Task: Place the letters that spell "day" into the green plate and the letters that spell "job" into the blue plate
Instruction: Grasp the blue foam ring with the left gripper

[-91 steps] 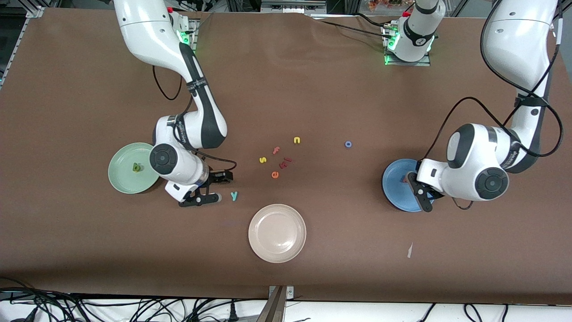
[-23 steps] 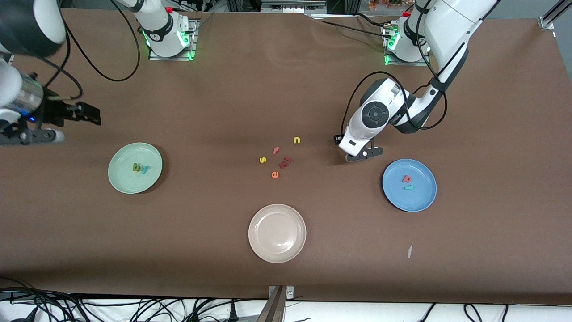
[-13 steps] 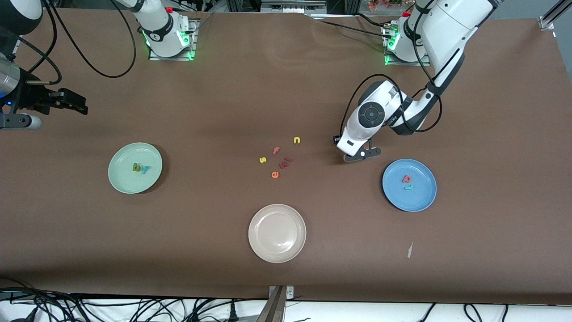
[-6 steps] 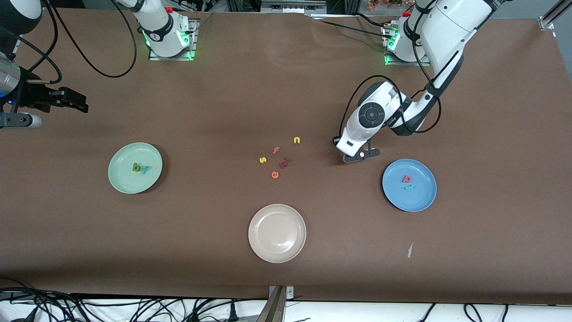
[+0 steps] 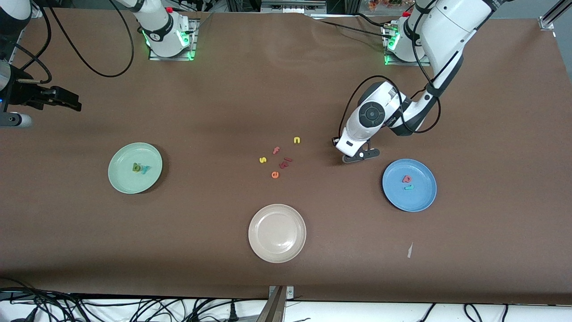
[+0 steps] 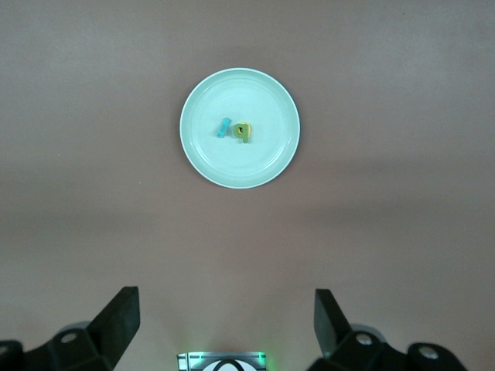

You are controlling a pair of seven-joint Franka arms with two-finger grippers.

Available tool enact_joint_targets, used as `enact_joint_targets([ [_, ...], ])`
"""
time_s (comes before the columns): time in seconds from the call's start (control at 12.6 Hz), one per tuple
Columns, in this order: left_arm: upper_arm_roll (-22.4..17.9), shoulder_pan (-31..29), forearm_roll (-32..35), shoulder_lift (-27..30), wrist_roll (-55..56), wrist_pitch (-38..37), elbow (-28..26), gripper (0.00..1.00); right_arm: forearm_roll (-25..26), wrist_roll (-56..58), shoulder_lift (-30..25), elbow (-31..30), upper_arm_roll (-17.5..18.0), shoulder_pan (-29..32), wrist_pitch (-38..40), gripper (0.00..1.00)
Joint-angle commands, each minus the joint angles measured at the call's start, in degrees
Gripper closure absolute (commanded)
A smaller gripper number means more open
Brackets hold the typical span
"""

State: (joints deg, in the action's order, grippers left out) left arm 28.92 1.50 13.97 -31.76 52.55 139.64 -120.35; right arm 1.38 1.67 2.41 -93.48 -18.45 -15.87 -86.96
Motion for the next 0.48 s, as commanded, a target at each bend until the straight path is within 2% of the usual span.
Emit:
enact_joint_targets([
  [0.0, -0.01, -0.18, 2.29, 0.21, 1.15, 0.64, -0.58, 1.00, -0.41, -0.61, 0.14, 1.11, 0.35, 0.14, 1.18, 0.00],
  [0.4, 0.25, -0.44, 2.20, 2.13, 1.06, -1.82, 0.12, 1.00, -0.41, 0.00, -0.12, 1.20, 0.00, 0.14, 1.71, 0.00],
])
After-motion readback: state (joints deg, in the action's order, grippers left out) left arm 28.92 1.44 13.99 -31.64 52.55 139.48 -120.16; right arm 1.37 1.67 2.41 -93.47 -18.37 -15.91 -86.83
